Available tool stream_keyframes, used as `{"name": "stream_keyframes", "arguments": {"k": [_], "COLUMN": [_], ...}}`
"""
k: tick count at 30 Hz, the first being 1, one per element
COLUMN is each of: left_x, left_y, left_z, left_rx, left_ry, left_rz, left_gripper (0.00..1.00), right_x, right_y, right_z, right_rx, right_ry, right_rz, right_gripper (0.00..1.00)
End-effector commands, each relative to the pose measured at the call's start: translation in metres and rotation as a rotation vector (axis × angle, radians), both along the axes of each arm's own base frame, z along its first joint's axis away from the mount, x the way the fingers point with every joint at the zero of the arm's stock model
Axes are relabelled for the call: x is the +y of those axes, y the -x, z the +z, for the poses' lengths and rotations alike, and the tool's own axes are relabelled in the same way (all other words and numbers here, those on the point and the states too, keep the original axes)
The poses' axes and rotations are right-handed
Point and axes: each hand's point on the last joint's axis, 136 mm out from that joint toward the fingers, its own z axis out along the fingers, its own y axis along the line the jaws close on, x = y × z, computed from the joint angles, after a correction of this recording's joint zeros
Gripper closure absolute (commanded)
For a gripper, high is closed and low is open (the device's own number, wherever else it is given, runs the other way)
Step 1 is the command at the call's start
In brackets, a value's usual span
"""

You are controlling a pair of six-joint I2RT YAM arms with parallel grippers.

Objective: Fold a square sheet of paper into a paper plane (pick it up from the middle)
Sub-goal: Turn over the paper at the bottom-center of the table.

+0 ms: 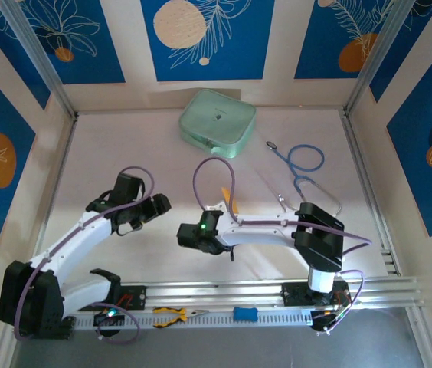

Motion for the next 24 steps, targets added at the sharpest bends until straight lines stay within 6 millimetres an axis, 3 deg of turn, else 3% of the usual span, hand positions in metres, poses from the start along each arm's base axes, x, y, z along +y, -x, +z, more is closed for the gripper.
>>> {"name": "stream_keyframes", "arguments": {"k": [1,6,9,13,16,18,24], "left_x": [0.012,0.009,0.007,0.001,-0.014,-0.027,-0.047], "left_y": [-0.002,-0.004,-0.004,-0.005,-0.005,-0.006,-0.006], "left_z": [0.012,0.015,0.017,0.018,0.018,0.018,0.015], "left_rx": [-0.012,-0.017,-0.026,-0.036,-0.061,-0.077,-0.083], "left_ry": [-0.031,-0.018,-0.012,0.017,0.097,0.170,0.302], "left_rz": [0.041,0.025,0.012,-0.015,-0.072,-0.103,-0.143], "left_gripper": [0.15,0.15,0.15,0.16,0.20,0.25,0.46], "right_x": [0.036,0.057,0.075,0.098,0.104,0.094,0.063], "right_y": [0.007,0.013,0.016,0.014,0.014,0.006,-0.012], "right_z": [-0.017,-0.035,-0.039,-0.022,-0.007,0.001,-0.005], "right_rx": [0.082,0.175,0.213,0.225,0.254,0.250,0.336], "right_ry": [-0.147,-0.188,-0.274,-0.491,-0.689,-0.789,-1.060], "right_rz": [0.090,0.129,0.155,0.185,0.201,0.147,-0.004], "right_gripper": [0.88,0.84,0.69,0.56,0.51,0.56,0.85]}}
